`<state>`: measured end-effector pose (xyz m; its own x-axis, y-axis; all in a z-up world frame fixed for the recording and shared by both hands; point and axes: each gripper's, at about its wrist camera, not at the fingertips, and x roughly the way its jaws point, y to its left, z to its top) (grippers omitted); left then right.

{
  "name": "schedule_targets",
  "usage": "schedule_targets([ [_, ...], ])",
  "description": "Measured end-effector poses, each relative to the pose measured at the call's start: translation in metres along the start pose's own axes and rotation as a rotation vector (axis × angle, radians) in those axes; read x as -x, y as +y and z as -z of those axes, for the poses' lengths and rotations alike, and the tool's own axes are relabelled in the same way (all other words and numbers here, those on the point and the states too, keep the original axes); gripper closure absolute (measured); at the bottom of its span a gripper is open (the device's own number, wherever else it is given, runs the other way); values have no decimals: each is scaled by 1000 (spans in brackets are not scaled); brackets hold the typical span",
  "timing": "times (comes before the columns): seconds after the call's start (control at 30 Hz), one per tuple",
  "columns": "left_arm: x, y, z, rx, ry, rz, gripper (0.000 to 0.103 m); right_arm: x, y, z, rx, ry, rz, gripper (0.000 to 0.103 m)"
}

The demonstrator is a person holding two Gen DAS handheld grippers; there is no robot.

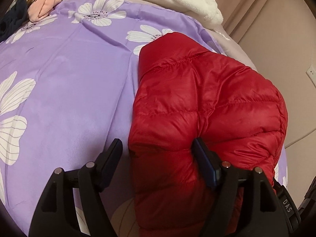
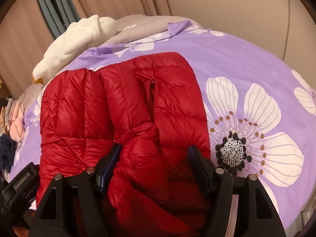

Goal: Fold large clothes
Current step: 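Lift the folded red jacket bundle off the duvet with both tools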

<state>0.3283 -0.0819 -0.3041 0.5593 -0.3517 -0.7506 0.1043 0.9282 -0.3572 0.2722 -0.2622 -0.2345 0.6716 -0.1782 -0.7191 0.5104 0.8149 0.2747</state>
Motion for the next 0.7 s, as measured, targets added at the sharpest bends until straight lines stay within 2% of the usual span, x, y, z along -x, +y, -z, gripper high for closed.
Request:
schedule_targets([
  [0.13,5,-1,2,-18,-19,-11,24,-1,-3,1,-9,2,-10,33],
  [0.27,11,10,-2,19,18,43,22,0,-7,-2,-25,19,-28,28],
  [0.33,12,18,-6,55,66,81,20,0,-12,-5,-50,43,-21,8],
  [0.37,13,23,-7,76,87,105,18,-2,-18,-6,-81,74,-16,3],
  [0.4,14,27,-7,89,99,123,18,-4,-24,-7,-114,103,-49,1],
  [0.5,13,35,-4,123,146,203,17,-15,-52,0,-281,195,-256,1],
  [0.53,12,37,-2,129,165,235,17,-17,-57,2,-305,202,-293,1],
  [0.57,10,38,0,137,183,270,17,-18,-60,6,-320,200,-335,1],
  [0.63,5,41,4,166,221,342,17,-18,-58,10,-299,188,-365,1],
  [0.7,1,43,7,192,243,397,16,-20,-55,14,-305,211,-426,1],
])
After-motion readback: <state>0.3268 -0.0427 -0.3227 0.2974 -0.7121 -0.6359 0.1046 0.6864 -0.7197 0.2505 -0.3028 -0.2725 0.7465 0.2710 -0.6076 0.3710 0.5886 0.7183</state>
